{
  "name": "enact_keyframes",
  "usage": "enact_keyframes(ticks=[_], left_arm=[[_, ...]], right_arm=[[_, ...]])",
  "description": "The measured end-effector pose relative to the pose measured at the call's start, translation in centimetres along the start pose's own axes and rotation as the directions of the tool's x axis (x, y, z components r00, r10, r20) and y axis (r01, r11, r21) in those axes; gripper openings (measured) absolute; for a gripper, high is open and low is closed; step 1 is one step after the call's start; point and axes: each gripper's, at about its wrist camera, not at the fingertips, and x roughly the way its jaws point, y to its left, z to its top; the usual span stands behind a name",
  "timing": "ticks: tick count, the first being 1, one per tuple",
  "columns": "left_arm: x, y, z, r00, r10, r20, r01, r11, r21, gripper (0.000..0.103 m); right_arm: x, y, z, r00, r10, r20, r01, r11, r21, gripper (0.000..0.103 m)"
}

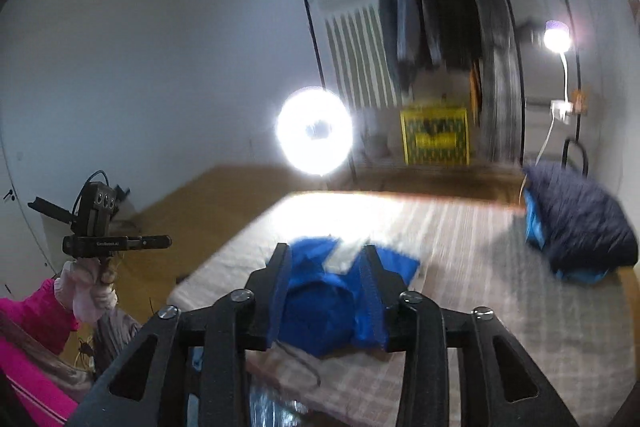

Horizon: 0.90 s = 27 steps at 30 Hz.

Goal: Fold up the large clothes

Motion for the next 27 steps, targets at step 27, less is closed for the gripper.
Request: enact_keyframes(ticks=[27], left_arm=[[18.9, 14.7, 1.2, 0.983, 0.011, -0.186, -0.072, 0.942, -0.328, 0.056]], right_arm=[[18.6, -10.5, -9.5, 0.912, 0.003, -0.409, 0.124, 0.951, 0.283, 0.06]])
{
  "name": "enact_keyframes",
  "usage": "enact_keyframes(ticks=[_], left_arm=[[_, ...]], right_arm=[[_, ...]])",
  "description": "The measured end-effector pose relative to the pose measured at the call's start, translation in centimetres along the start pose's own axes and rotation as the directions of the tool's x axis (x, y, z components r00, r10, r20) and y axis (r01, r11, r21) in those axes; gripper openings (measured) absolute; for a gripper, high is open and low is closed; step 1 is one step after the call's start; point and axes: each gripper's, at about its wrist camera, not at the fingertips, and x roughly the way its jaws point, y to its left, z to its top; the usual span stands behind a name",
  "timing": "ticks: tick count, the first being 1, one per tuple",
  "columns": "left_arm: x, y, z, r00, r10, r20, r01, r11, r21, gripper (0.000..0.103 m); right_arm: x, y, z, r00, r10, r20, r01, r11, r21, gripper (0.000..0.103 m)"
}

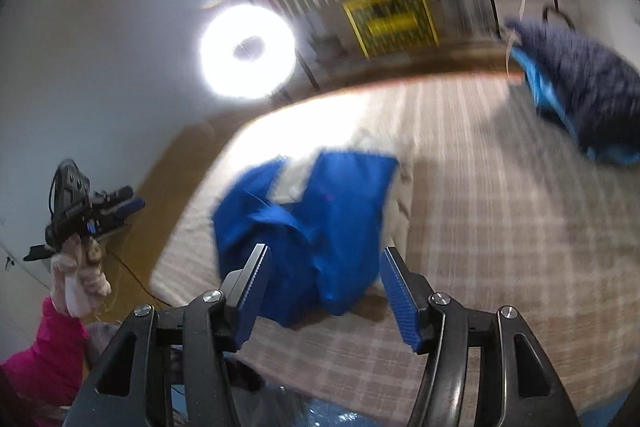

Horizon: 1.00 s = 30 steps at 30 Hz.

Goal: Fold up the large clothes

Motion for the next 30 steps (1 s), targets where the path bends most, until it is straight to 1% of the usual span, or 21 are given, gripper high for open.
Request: enact_keyframes(ticks=[2, 3, 6, 8, 10, 11, 12, 13, 14, 16, 17, 19, 21, 22, 23, 25, 26, 27, 28, 29, 30], left_arm=[[3.0, 2.5, 0.4, 0.999, 0.003, -0.037, -0.005, 0.998, -0.069, 0.056], [4.3, 3.4, 0.6, 0.998, 0.008, -0.055, -0.012, 0.996, -0.084, 0.056], [7.8, 4.9, 0.5, 0.992, 0.028, -0.121, -0.04, 0.995, -0.094, 0.056], [9.4, 5.4, 0.0, 0.987, -0.006, -0.159, -0.013, 0.993, -0.114, 0.056], [10.3, 5.2, -0.2, 0.985, -0.01, -0.171, -0.006, 0.996, -0.091, 0.053], [10.5, 5.0, -0.3, 0.986, -0.013, -0.168, -0.001, 0.997, -0.081, 0.039], [10.7, 4.9, -0.4, 0.985, -0.023, -0.171, 0.011, 0.997, -0.073, 0.027], [10.8, 4.7, -0.6, 0.985, -0.017, -0.169, 0.006, 0.998, -0.064, 0.008], [10.6, 4.5, -0.7, 0.987, -0.012, -0.163, 0.003, 0.999, -0.054, 0.005], [10.1, 3.6, -1.1, 0.988, -0.011, -0.153, 0.008, 1.0, -0.021, 0.002], [9.7, 3.0, -1.4, 0.988, -0.018, -0.151, 0.018, 1.0, -0.004, 0.002], [8.6, 2.1, -2.5, 0.987, -0.062, -0.146, 0.063, 0.998, -0.001, 0.001], [7.8, 1.9, -3.8, 0.985, -0.086, -0.151, 0.086, 0.996, -0.005, 0.001], [7.8, 2.0, -4.5, 0.983, -0.085, -0.165, 0.085, 0.996, -0.009, 0.001], [7.8, 2.2, -4.9, 0.982, -0.078, -0.173, 0.077, 0.997, -0.01, 0.001], [7.6, 2.4, -5.5, 0.986, -0.046, -0.158, 0.047, 0.999, 0.004, 0.002], [7.2, 2.8, -5.3, 0.99, -0.034, -0.139, 0.033, 0.999, -0.011, 0.002], [6.9, 3.3, -5.1, 0.99, -0.048, -0.131, 0.043, 0.998, -0.041, 0.002], [6.9, 3.7, -4.7, 0.989, -0.066, -0.132, 0.057, 0.996, -0.07, 0.012], [6.7, 4.3, -4.4, 0.988, -0.089, -0.125, 0.076, 0.992, -0.104, 0.035], [6.6, 4.7, -4.2, 0.989, -0.095, -0.111, 0.082, 0.989, -0.121, 0.047]], right_arm=[[2.9, -1.2, -0.5, 0.999, -0.018, -0.052, 0.019, 1.0, 0.017, 0.063], [3.9, -1.6, -0.9, 0.997, -0.015, -0.069, 0.017, 0.999, 0.03, 0.064], [7.0, -2.9, -1.4, 0.993, 0.011, -0.117, -0.002, 0.997, 0.082, 0.064], [8.6, -3.6, -1.5, 0.991, 0.019, -0.136, -0.007, 0.996, 0.093, 0.064], [9.5, -3.8, -1.5, 0.988, 0.037, -0.15, -0.023, 0.995, 0.093, 0.059], [10.1, -3.9, -1.4, 0.986, 0.05, -0.16, -0.036, 0.995, 0.093, 0.056], [10.4, -4.0, -1.3, 0.984, 0.058, -0.166, -0.043, 0.995, 0.092, 0.047], [10.7, -4.1, -1.5, 0.982, 0.072, -0.173, -0.057, 0.994, 0.09, 0.037], [10.8, -4.1, -1.5, 0.983, 0.067, -0.171, -0.053, 0.995, 0.087, 0.036], [10.9, -4.4, -1.4, 0.985, 0.066, -0.162, -0.054, 0.995, 0.081, 0.021], [10.7, -4.6, -1.3, 0.984, 0.073, -0.16, -0.06, 0.995, 0.085, 0.018], [10.0, -5.2, -1.2, 0.983, 0.11, -0.147, -0.094, 0.989, 0.111, 0.007], [8.7, -5.9, -0.6, 0.976, 0.187, -0.107, -0.17, 0.974, 0.151, 0.002], [7.8, -6.4, -0.3, 0.972, 0.222, -0.076, -0.207, 0.963, 0.17, 0.002], [7.5, -6.7, -0.2, 0.972, 0.228, -0.062, -0.214, 0.961, 0.176, 0.002], [7.3, -7.1, -0.3, 0.975, 0.216, -0.057, -0.203, 0.962, 0.181, 0.004], [7.6, -6.9, -0.4, 0.977, 0.201, -0.067, -0.186, 0.967, 0.176, 0.008], [7.7, -6.7, -0.5, 0.978, 0.195, -0.076, -0.18, 0.969, 0.169, 0.011], [7.9, -6.2, -0.8, 0.975, 0.203, -0.09, -0.186, 0.969, 0.163, 0.028], [8.0, -5.9, -1.0, 0.972, 0.217, -0.092, -0.2, 0.966, 0.165, 0.04], [8.0, -5.7, -1.1, 0.969, 0.229, -0.091, -0.212, 0.963, 0.166, 0.048]])
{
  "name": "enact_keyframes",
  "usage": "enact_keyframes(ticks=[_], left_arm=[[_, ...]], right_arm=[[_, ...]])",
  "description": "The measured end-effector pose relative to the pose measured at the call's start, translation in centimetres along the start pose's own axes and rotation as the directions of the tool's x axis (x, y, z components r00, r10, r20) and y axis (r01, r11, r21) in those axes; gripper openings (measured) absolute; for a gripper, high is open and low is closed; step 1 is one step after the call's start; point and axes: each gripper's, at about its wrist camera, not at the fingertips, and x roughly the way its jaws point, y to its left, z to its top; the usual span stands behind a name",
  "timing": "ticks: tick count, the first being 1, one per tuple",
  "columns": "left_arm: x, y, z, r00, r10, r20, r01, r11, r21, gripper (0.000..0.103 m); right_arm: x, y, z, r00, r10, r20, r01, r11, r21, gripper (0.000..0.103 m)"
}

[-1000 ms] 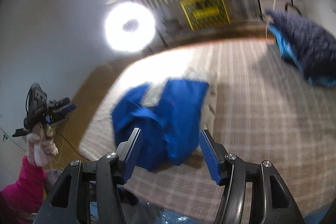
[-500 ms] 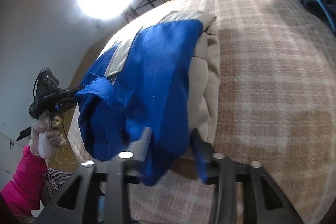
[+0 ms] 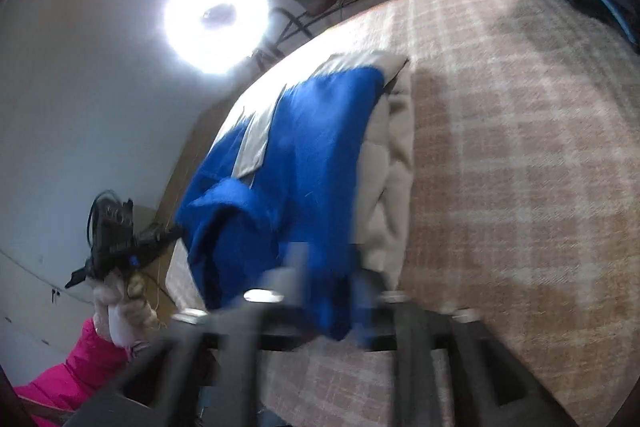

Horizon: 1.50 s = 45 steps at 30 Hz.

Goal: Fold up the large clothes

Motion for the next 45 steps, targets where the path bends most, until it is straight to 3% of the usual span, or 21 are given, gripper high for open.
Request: enact_keyframes(ticks=[1, 4, 5, 6, 7, 10, 13, 15, 16, 18, 20, 21, 25, 27, 29, 31, 36, 38, 40, 43, 45], left_arm=[[-0.2, 0.3, 0.3, 1.0, -0.007, 0.026, 0.007, 1.0, -0.013, 0.055], [1.2, 1.0, 1.4, 0.999, -0.049, 0.02, 0.05, 0.997, -0.058, 0.055], [1.9, 0.9, 1.9, 0.998, -0.058, 0.021, 0.059, 0.996, -0.062, 0.032], [2.5, 0.8, 2.0, 0.999, -0.048, 0.011, 0.049, 0.998, -0.047, 0.008], [3.2, 0.4, 2.1, 1.0, -0.018, -0.012, 0.018, 1.0, -0.017, 0.0], [2.5, -0.3, 1.5, 0.999, -0.048, -0.011, 0.048, 0.999, -0.013, 0.0], [1.0, 0.1, 0.8, 1.0, -0.008, -0.007, 0.008, 1.0, 0.004, 0.0], [1.7, 1.5, 0.7, 0.997, 0.078, -0.016, -0.078, 0.997, -0.011, 0.0], [2.3, 2.3, 0.8, 0.996, 0.08, -0.031, -0.081, 0.996, -0.042, 0.005], [2.8, 3.2, 0.7, 0.996, 0.074, -0.045, -0.078, 0.994, -0.082, 0.008], [1.6, 2.1, 0.8, 0.992, 0.128, -0.019, -0.128, 0.992, -0.012, 0.009], [0.8, 1.2, 0.9, 0.988, 0.155, 0.002, -0.155, 0.988, 0.023, 0.009], [-2.6, -1.5, 1.4, 0.98, 0.151, 0.133, -0.16, 0.985, 0.063, 0.01], [-3.0, -3.8, 2.0, 0.961, 0.186, 0.204, -0.218, 0.965, 0.146, 0.04], [-2.3, -6.1, 2.8, 0.95, 0.186, 0.251, -0.24, 0.949, 0.204, 0.045], [-0.3, -8.1, 3.9, 0.958, 0.173, 0.227, -0.228, 0.942, 0.245, 0.045], [4.7, -9.8, 6.6, 0.955, 0.233, 0.181, -0.279, 0.913, 0.298, 0.045], [5.9, -8.9, 7.6, 0.956, 0.249, 0.154, -0.285, 0.914, 0.288, 0.045], [7.5, -7.9, 8.3, 0.938, 0.308, 0.162, -0.344, 0.891, 0.297, 0.045], [10.2, -5.6, 8.6, 0.928, 0.358, 0.105, -0.372, 0.876, 0.307, 0.042], [11.4, -4.2, 8.2, 0.931, 0.358, 0.076, -0.363, 0.881, 0.304, 0.04]], right_arm=[[0.4, 0.4, -0.3, 1.0, 0.008, -0.011, -0.008, 1.0, -0.009, 0.047], [1.7, 1.0, -0.5, 0.999, -0.017, -0.04, 0.015, 0.999, -0.037, 0.027], [2.2, 1.1, -0.6, 0.999, -0.025, -0.044, 0.024, 0.999, -0.035, 0.023], [2.3, 1.1, -0.7, 0.998, -0.029, -0.048, 0.028, 0.999, -0.032, 0.012], [2.4, 1.2, -0.8, 0.998, -0.029, -0.052, 0.027, 0.999, -0.027, 0.007], [1.0, 1.8, -1.0, 0.999, 0.036, -0.021, -0.036, 0.999, 0.006, 0.002], [-0.3, 1.3, -1.2, 0.994, 0.109, -0.005, -0.109, 0.994, 0.024, 0.002], [0.8, 0.4, -1.3, 0.998, 0.047, -0.036, -0.046, 0.999, 0.023, 0.002], [2.3, -0.7, -1.4, 0.997, -0.016, -0.072, 0.02, 0.999, 0.048, 0.002], [3.4, -1.1, -1.5, 0.993, -0.052, -0.107, 0.056, 0.998, 0.037, 0.002], [2.8, 0.1, -1.2, 0.987, -0.082, -0.137, 0.08, 0.997, -0.018, 0.016], [2.2, 0.8, -1.1, 0.985, -0.112, -0.131, 0.105, 0.993, -0.057, 0.036], [-3.3, 3.6, 0.2, 0.983, -0.172, 0.063, 0.18, 0.971, -0.158, 0.038], [-4.5, 4.6, 1.4, 0.97, -0.168, 0.175, 0.202, 0.959, -0.199, 0.037], [-3.9, 5.4, 3.2, 0.962, -0.166, 0.218, 0.213, 0.953, -0.214, 0.036], [-2.2, 6.1, 5.0, 0.957, -0.156, 0.245, 0.215, 0.948, -0.235, 0.033], [3.8, 6.4, 7.9, 0.96, -0.222, 0.169, 0.267, 0.907, -0.325, 0.026], [5.7, 6.2, 9.1, 0.956, -0.249, 0.154, 0.288, 0.895, -0.34, 0.026], [7.0, 5.5, 10.1, 0.946, -0.287, 0.15, 0.323, 0.876, -0.358, 0.026], [8.7, 4.1, 10.3, 0.946, -0.311, 0.093, 0.324, 0.884, -0.336, 0.024], [9.8, 3.5, 9.9, 0.937, -0.343, 0.064, 0.341, 0.861, -0.378, 0.021]])
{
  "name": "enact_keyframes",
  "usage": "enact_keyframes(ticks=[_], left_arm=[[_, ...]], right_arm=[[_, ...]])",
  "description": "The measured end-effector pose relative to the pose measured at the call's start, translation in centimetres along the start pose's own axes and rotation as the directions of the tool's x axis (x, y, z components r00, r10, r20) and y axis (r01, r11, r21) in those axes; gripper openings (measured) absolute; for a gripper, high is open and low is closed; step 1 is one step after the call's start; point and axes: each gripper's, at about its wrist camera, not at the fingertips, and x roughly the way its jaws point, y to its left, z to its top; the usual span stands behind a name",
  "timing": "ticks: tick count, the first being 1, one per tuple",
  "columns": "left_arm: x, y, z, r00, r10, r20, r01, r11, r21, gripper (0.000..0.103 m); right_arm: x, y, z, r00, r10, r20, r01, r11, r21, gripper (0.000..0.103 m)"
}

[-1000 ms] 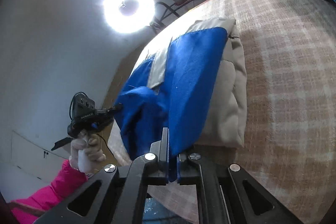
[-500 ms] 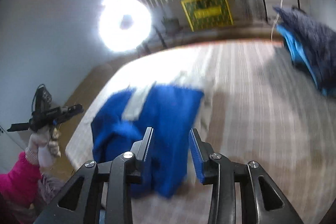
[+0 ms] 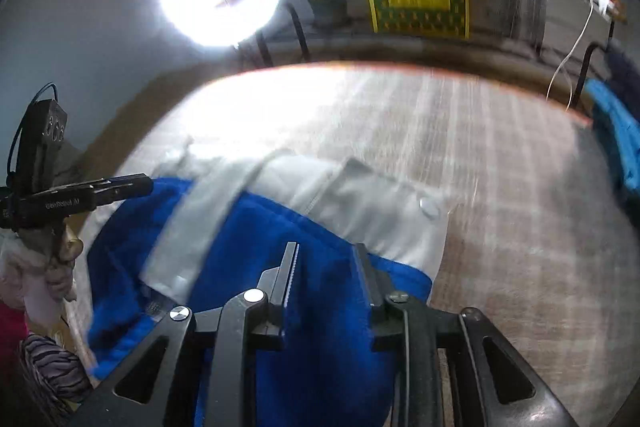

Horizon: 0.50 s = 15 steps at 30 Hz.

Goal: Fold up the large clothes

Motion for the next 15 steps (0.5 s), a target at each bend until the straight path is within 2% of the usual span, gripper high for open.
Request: enact_keyframes(ticks=[2, 5, 7, 8, 10, 12, 15], left_arm=[[0.6, 0.2, -0.6, 1.0, -0.008, 0.018, 0.008, 1.0, 0.005, 0.04], [0.5, 0.0, -0.5, 1.0, -0.002, 0.009, 0.001, 1.0, 0.021, 0.04], [-0.6, 0.1, -0.2, 1.0, -0.001, 0.005, 0.001, 1.0, -0.002, 0.04], [-1.8, -0.1, -0.1, 1.0, 0.009, 0.028, -0.009, 1.0, 0.002, 0.039], [-4.4, -0.9, -0.4, 0.997, 0.007, 0.081, -0.01, 0.999, 0.035, 0.039], [-6.8, -1.6, -1.1, 0.993, -0.024, 0.115, 0.019, 0.999, 0.05, 0.039], [-9.3, -2.6, -2.5, 0.987, -0.082, 0.138, 0.074, 0.995, 0.059, 0.039]], right_arm=[[1.2, 0.4, -0.6, 0.999, -0.034, -0.032, 0.032, 0.998, -0.048, 0.02], [1.7, 1.3, -1.1, 0.996, -0.089, -0.018, 0.086, 0.991, -0.106, 0.02], [1.0, 1.2, -0.8, 0.996, -0.085, -0.029, 0.082, 0.993, -0.087, 0.02], [-0.1, 1.1, -0.7, 0.996, -0.081, -0.021, 0.08, 0.995, -0.066, 0.02], [-2.3, 0.9, -0.7, 0.999, -0.046, 0.009, 0.046, 0.998, -0.032, 0.022], [-4.9, 1.1, -1.1, 0.999, 0.011, 0.045, -0.011, 1.0, -0.018, 0.023], [-9.4, 2.8, -2.6, 0.986, 0.139, 0.087, -0.135, 0.99, -0.052, 0.025]])
